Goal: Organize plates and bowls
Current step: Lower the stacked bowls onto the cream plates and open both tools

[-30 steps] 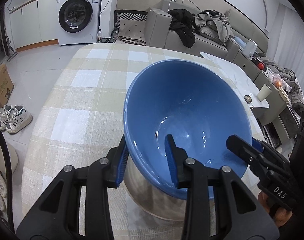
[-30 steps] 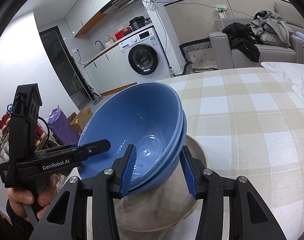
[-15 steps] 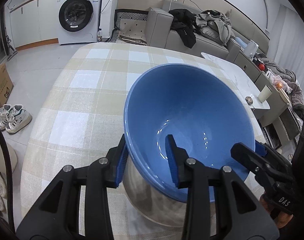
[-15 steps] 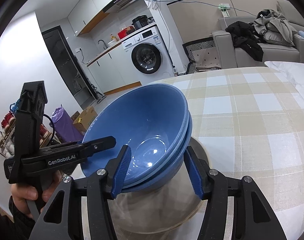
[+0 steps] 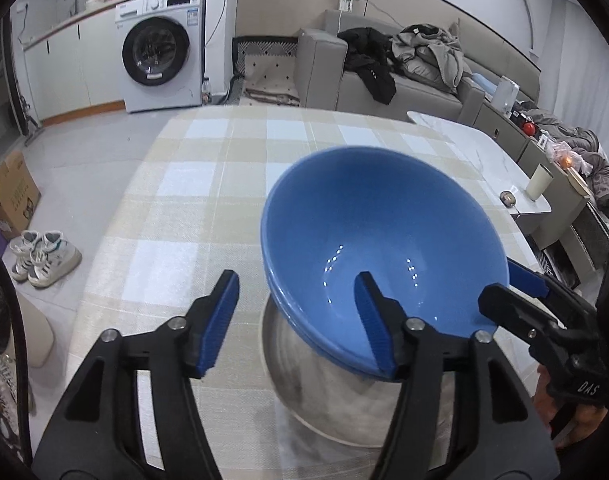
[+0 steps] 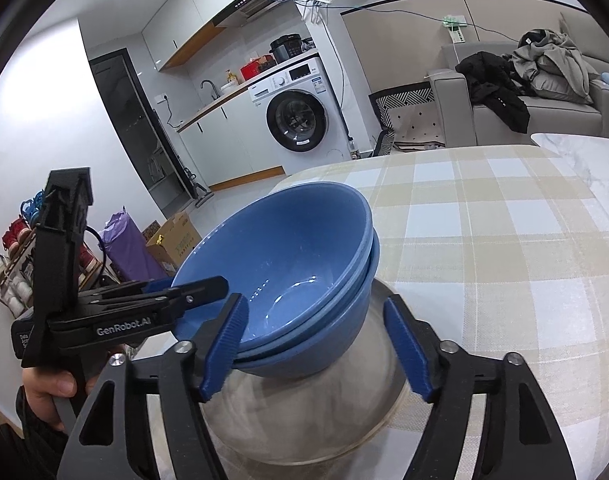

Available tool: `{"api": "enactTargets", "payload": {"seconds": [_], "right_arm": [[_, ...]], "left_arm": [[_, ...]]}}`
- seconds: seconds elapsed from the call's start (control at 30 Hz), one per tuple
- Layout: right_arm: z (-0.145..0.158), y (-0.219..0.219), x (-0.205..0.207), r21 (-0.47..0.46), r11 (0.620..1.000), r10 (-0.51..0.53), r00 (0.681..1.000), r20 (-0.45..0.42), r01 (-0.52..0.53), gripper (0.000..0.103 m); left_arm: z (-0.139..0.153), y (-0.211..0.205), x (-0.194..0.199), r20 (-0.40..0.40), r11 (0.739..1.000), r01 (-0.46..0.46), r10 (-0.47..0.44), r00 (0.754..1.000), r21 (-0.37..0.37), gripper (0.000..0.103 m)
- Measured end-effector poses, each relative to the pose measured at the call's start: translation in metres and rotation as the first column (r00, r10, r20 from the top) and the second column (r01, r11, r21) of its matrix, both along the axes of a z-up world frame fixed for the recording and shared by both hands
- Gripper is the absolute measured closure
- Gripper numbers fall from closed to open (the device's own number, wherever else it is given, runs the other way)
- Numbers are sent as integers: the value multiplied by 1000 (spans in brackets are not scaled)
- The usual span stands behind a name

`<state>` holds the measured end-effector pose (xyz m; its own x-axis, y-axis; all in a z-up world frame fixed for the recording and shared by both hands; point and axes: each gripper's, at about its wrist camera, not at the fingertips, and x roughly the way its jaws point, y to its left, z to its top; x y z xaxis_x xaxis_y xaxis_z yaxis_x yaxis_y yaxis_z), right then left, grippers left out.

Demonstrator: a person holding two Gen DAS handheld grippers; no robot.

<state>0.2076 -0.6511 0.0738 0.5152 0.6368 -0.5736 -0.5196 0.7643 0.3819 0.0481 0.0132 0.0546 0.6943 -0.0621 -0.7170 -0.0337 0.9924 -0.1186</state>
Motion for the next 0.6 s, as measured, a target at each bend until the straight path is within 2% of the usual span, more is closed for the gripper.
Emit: {"api": "enactTargets", "payload": {"seconds": [0.07,0.1,0.23,0.3,0.43,0.6], "right_arm": [[1,-2,-2,-1,1000,-2,1000,8,2,16],[2,-2,-2,-4,1000,-2,1000,18,2,14],[6,-4,-5,-20,1000,0,998,68,1,2],[9,-7,-7,-21,1000,-1,995,98,3,1],[13,-10,-10,-37,999,-1,990,141,6,1],[13,-15,-22,-77,997,13,977,213,3,0]], "left_arm": [[6,1,-8,40,1000,15,-15,999,8,33],[9,2,-12,58,1000,23,-24,998,16,25],[17,5,-31,144,996,30,-41,989,78,15],[19,11,-41,177,997,32,-45,983,76,1],[18,23,-59,226,998,57,-65,972,39,1],[9,36,-73,245,998,56,-60,968,23,1]]}}
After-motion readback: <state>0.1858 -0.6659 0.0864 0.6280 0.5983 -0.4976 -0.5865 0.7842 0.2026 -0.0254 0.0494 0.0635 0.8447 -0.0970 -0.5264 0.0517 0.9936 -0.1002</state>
